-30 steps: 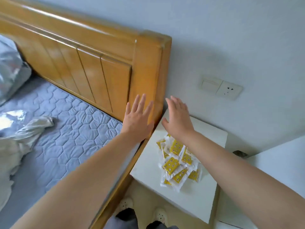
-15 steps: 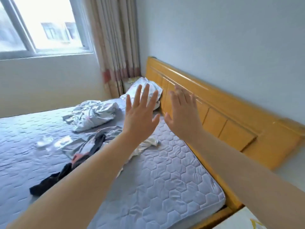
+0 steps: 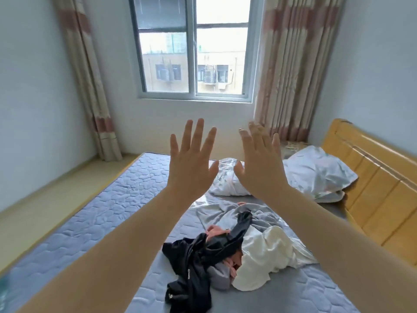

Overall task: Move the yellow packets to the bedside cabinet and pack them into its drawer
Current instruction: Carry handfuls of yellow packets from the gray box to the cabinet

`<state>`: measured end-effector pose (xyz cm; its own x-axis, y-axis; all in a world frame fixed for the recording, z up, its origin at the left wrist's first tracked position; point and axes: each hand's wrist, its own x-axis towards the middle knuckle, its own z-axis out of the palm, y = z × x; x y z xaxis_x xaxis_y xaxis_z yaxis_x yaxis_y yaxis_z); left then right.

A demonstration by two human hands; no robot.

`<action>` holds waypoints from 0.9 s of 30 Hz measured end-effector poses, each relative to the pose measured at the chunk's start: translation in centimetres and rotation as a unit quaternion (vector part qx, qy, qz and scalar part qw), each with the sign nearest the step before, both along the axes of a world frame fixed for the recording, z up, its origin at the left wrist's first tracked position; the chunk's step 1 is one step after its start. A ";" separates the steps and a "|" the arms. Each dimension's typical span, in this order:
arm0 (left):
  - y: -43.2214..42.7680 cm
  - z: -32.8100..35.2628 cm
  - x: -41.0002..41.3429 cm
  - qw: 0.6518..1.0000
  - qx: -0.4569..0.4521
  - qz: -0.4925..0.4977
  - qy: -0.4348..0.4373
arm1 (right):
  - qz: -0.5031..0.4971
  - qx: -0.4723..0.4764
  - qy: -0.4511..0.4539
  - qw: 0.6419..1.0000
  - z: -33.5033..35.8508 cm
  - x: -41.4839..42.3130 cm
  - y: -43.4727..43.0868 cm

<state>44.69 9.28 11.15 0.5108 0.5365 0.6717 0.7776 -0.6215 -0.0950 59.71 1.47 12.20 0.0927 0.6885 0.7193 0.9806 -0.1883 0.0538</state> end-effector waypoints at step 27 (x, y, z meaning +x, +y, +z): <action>34.8 2.2 -60.5 0.983 0.003 0.181 0.005 | 0.176 -0.035 0.056 0.982 0.6 -58.7 41.0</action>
<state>-15.83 44.06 13.40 0.2931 0.6810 0.6711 0.9470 -0.3036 -0.1055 1.00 42.47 12.77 -0.0833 0.7392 0.6683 0.9849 0.1630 -0.0576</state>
